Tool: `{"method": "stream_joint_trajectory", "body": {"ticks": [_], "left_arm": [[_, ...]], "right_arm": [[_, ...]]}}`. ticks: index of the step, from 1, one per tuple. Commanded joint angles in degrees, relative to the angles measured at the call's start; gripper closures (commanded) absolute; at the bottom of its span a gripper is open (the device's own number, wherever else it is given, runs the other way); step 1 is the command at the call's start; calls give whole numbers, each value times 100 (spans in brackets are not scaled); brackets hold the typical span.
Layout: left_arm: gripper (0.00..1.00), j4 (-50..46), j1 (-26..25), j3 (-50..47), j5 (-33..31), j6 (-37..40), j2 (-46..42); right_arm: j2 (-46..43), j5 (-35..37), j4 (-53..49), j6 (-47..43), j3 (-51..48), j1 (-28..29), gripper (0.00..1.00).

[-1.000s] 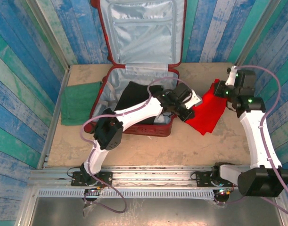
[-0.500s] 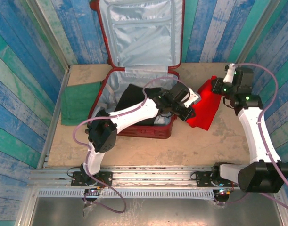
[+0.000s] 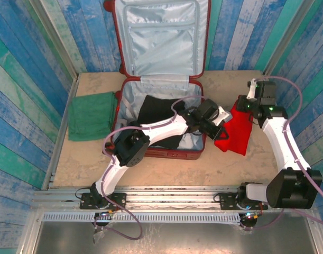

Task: Pack the luggage

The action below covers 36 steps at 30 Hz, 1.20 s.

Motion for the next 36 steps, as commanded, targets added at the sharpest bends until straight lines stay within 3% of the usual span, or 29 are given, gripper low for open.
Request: {"method": "stream_joint_trajectory", "body": {"ticks": [1,4,9,15,17,19,23,24,25,27,30,33,36], "left_arm": [[100,451,-16,372,26,159,319],[100,622,-24,361,249,380,301],[100,2112,-16,-573,281,664,-138],[100,5475,-18,-2722,435,1754,-948],[100,5348,-21,-2661,430,2099,-946],[100,4352,-6,-1979,666,2409,-735],[99,3528,12,-1038,921,2406,-405],[86,3400,16,-931,953,2430,-381],[58,3202,14,-830,886,2498,-360],[41,2756,13,-722,515,2655,-398],[4,2250,13,-811,-351,2859,-561],[7,1685,35,-676,-1118,2600,-647],[7,688,121,-17,-1163,2456,-471]], "right_arm": [[-60,166,-61,-103,208,-24,100],[-145,-27,-75,-88,217,-24,100],[-335,63,-110,-59,217,-23,100],[-489,373,-189,-108,82,-21,100],[-522,389,-228,-86,55,-20,100],[-553,428,-288,-99,50,-16,100],[-661,562,-359,-132,74,-24,100],[-692,593,-356,-130,76,-19,100],[-740,630,-356,-122,83,-18,100],[-805,683,-356,-121,93,-24,100],[-852,748,-376,-130,116,-18,100],[-820,751,-384,-108,95,-24,99],[-750,693,-388,-66,67,-23,100]]}}
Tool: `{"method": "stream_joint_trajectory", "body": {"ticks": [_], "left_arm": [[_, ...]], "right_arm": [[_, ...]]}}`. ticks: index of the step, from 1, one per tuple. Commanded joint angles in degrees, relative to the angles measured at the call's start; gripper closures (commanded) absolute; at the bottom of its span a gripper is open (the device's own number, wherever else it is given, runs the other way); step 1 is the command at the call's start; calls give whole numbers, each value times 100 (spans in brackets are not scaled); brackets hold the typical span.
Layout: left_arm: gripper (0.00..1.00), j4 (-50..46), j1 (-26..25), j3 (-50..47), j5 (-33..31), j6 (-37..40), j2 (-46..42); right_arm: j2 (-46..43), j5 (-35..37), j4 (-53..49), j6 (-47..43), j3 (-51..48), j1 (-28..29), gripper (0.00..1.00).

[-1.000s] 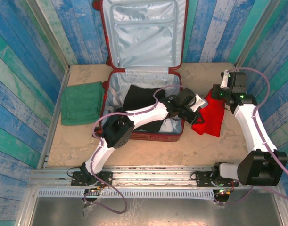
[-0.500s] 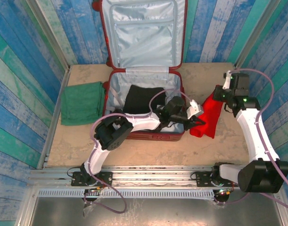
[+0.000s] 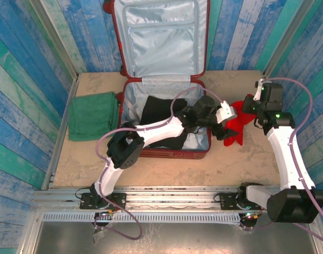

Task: Pack the luggage

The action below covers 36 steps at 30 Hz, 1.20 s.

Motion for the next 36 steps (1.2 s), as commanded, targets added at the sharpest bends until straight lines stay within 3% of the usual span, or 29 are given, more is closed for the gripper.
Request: {"method": "stream_joint_trajectory", "body": {"ticks": [1,8,16,23,32,36], "left_arm": [[7,-1045,151,612,-426,-88,101],[7,-522,486,-247,-109,-404,-358],[7,-791,832,-285,-293,-208,-585],[7,-1886,888,522,98,555,-419],[0,-2442,617,936,549,1261,-136],[5,-2824,551,1485,294,1282,255]], "right_arm": [[20,19,-33,24,23,-18,99],[49,-112,6,17,118,-22,100],[27,-245,31,9,310,-24,100],[-12,-191,67,-1,363,-20,99],[58,-218,87,21,507,-20,99],[66,-216,80,26,583,-23,99]]}}
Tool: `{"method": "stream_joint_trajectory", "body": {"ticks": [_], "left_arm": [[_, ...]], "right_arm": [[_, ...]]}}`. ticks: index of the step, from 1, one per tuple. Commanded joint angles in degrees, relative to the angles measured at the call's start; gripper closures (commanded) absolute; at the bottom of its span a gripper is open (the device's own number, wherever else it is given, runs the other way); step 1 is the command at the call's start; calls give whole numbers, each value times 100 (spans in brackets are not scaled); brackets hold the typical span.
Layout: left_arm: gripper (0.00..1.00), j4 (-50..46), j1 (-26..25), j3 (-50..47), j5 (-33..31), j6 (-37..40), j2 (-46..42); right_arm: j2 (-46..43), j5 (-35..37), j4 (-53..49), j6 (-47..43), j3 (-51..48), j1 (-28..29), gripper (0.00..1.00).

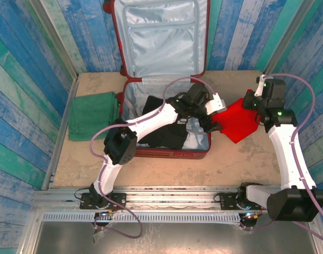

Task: Pack the luggage

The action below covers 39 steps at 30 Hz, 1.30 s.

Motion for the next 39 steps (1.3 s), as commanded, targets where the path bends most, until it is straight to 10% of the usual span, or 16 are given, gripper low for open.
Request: {"method": "stream_joint_trajectory", "body": {"ticks": [1,19,32,39], "left_arm": [[6,-445,-2,626,-44,144,379],[19,-823,-164,1439,-262,-139,1199],[97,363,-269,410,191,-449,596],[100,901,-230,-338,175,-792,-408]], "right_arm": [[-14,-49,88,21,236,-20,99],[71,-192,121,107,540,-17,99],[74,-245,136,162,741,-20,100],[221,-687,436,282,1021,-17,100]]}}
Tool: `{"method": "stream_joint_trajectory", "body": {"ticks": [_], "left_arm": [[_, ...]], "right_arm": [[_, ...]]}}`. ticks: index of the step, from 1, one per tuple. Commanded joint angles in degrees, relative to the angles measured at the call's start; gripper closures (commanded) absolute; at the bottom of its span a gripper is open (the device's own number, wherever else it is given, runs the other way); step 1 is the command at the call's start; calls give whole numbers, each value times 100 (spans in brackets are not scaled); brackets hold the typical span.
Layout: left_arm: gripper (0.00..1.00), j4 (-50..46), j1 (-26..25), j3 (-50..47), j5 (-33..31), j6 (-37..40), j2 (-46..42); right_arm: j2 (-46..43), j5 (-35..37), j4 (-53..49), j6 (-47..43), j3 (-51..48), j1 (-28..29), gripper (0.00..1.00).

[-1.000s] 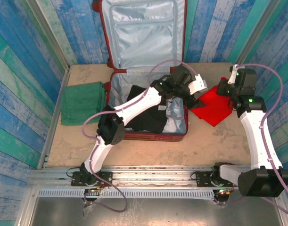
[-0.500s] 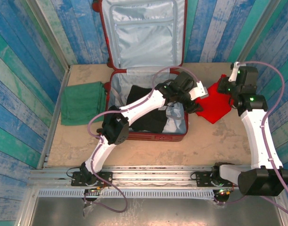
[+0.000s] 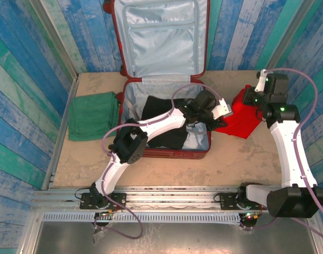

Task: Pack the luggage

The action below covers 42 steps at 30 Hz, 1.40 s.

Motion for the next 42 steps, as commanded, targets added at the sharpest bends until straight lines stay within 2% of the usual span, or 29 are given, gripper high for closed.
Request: {"method": "stream_joint_trajectory", "body": {"ticks": [1,6,10,17,24,30,36,42], "left_arm": [[100,117,-5,-398,52,-232,-1143],[100,494,4,-1105,-199,-609,-1922],[100,793,21,-1562,-467,-906,-2479],[100,1092,242,-2306,-800,-1384,-3351],[100,1616,671,-3720,-953,-1958,-4071],[100,1816,890,-4737,-1069,-2157,-4349],[100,2092,1343,-5742,-1278,-2432,-4438],[100,2028,1806,-6194,-1424,-2552,-4221]], "right_arm": [[49,-340,766,140,519,-26,99],[352,-772,876,291,950,58,99],[550,-991,1139,355,1170,358,99],[1041,-673,1610,310,1401,1257,100],[2077,-480,2013,227,1602,2017,100],[3107,-188,2060,109,1947,2540,100],[4212,40,2005,25,2439,2891,100],[5202,201,1798,-75,3167,3117,99]]}}
